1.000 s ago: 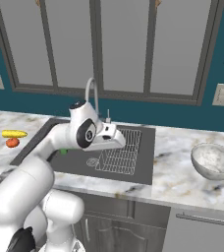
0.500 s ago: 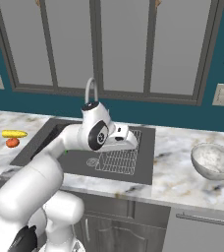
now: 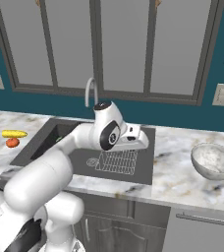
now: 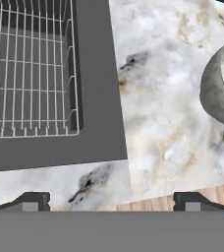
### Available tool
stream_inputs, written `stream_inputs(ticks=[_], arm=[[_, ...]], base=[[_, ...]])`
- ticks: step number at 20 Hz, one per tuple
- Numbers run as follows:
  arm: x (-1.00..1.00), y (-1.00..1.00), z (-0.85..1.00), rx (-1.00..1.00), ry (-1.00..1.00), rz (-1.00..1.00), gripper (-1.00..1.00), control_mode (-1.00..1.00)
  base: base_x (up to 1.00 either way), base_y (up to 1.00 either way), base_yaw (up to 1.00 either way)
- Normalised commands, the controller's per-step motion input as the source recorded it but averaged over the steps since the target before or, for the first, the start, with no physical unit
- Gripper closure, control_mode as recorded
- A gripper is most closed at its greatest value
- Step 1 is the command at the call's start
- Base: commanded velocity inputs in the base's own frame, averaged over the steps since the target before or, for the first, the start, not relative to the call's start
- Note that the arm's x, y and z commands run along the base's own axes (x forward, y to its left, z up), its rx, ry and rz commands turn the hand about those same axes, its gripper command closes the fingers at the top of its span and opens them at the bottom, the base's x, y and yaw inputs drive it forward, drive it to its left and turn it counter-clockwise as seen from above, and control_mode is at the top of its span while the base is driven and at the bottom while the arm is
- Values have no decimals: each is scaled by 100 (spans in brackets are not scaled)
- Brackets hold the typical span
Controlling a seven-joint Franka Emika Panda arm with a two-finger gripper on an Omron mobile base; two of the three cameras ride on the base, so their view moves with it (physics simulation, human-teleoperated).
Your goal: Remove the squash and corn from the sink. Then move the bowl and cup from the counter to the sink for washing.
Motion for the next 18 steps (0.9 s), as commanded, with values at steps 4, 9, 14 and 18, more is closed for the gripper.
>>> stream_inputs(ticks=[4, 9, 14, 18], arm=[[2, -35, 0, -1, 0, 0, -100, -100], [7, -35, 2, -2, 0, 0, -100, -100], [6, -35, 7, -1, 0, 0, -100, -100], [2, -31, 5, 0, 0, 0, -100, -100]], base=[[0, 0, 0], [0, 0, 0], [0, 0, 0], [0, 0, 0]])
